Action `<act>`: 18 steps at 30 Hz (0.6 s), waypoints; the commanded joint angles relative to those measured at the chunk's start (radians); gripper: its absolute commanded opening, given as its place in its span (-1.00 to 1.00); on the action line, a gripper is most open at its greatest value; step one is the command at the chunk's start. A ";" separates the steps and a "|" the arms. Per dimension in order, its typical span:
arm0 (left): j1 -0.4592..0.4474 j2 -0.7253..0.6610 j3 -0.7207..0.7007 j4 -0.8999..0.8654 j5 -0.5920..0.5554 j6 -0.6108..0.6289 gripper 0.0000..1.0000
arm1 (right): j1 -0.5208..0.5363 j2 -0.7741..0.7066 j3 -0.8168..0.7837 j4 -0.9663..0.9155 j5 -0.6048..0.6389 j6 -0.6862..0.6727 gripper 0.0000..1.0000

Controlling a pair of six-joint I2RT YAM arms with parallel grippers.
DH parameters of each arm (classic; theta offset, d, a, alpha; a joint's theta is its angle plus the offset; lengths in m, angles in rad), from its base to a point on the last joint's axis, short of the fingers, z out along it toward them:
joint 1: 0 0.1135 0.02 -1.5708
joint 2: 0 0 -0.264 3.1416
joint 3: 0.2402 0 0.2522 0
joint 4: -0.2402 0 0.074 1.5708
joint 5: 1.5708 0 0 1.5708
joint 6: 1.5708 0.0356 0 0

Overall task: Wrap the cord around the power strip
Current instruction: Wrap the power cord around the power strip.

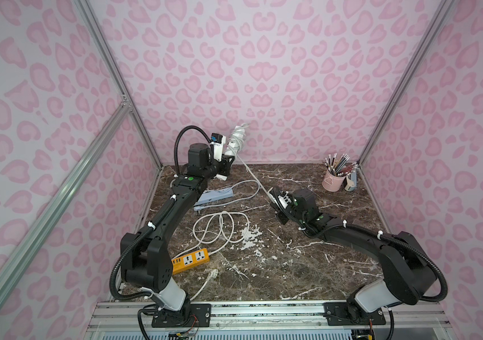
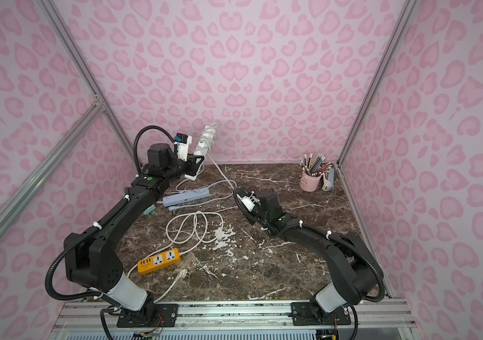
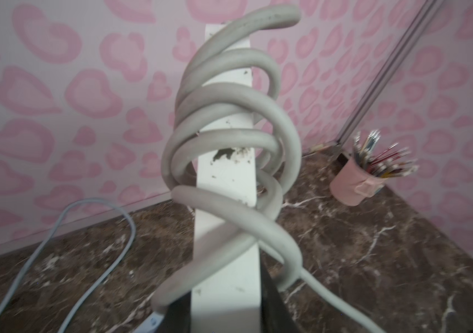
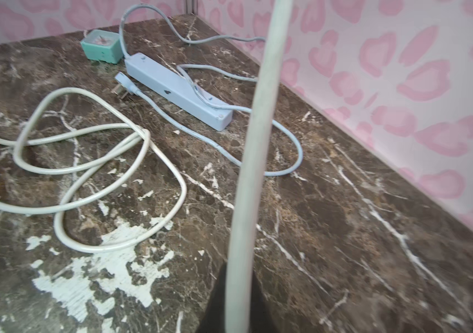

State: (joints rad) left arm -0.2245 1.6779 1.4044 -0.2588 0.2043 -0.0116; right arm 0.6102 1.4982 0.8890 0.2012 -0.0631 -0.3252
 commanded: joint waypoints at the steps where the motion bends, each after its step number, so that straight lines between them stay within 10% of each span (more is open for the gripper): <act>1: 0.007 0.040 0.042 0.038 -0.415 0.252 -0.95 | 0.075 -0.065 0.001 -0.166 0.272 -0.155 -1.00; 7: -0.111 0.119 0.068 -0.131 -0.416 0.417 -0.95 | 0.154 -0.206 0.042 -0.048 0.427 -0.360 -1.00; 18: -0.358 0.038 -0.056 -0.315 -0.041 0.646 -0.95 | -0.059 -0.128 0.385 -0.210 0.103 -0.416 -1.00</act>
State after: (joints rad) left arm -0.5518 1.7477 1.3678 -0.5365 0.0643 0.5194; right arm 0.5816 1.3487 1.2179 -0.0124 0.1516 -0.7166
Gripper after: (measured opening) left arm 0.280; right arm 0.106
